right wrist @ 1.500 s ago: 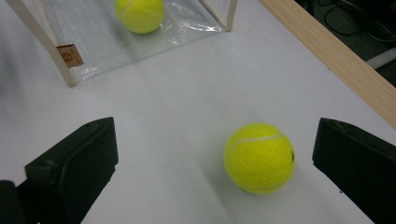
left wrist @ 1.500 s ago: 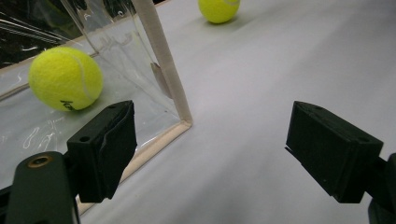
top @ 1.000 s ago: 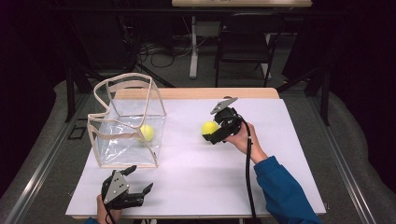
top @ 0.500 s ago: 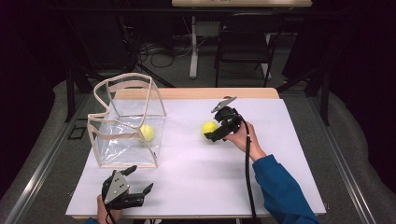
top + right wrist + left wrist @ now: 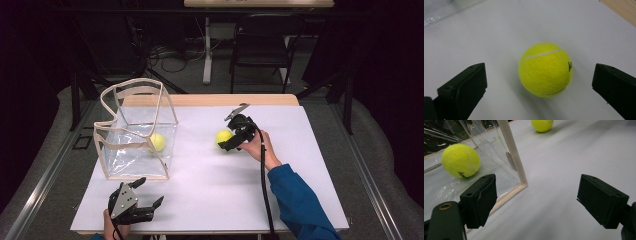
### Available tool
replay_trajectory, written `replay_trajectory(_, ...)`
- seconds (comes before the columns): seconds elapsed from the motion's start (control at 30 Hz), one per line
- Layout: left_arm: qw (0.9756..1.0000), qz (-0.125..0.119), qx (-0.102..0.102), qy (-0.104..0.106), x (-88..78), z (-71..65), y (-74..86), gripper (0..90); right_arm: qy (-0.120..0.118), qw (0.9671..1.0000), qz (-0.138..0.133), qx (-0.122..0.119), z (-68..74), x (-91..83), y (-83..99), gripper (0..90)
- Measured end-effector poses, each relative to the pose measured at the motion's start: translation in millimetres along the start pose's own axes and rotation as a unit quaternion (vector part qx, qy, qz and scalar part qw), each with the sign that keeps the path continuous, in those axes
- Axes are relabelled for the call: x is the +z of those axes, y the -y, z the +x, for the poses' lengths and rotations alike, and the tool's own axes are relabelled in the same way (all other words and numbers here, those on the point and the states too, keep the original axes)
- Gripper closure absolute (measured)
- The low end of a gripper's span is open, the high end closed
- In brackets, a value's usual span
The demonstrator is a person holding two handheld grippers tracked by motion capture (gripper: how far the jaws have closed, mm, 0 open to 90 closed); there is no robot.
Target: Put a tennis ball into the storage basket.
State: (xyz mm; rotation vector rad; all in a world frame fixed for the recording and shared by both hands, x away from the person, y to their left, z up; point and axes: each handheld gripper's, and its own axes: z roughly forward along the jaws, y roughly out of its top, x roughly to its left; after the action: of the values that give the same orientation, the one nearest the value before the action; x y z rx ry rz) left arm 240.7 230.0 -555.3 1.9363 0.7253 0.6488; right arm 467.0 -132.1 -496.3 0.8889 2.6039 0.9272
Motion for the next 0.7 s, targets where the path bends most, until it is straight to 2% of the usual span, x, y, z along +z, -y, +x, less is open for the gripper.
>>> replay_trajectory(0.37,1.0,0.0,0.0,-0.003,-0.8,0.4,-0.3,16.1,0.0,0.9999,0.013,-0.006,-1.5,14.1,-1.8,0.0)
replay_trajectory(0.7,1.0,0.0,0.0,-0.002,0.2,0.2,-0.3,16.1,0.001,0.9997,0.025,0.003,-6.8,26.3,0.2,0.0)
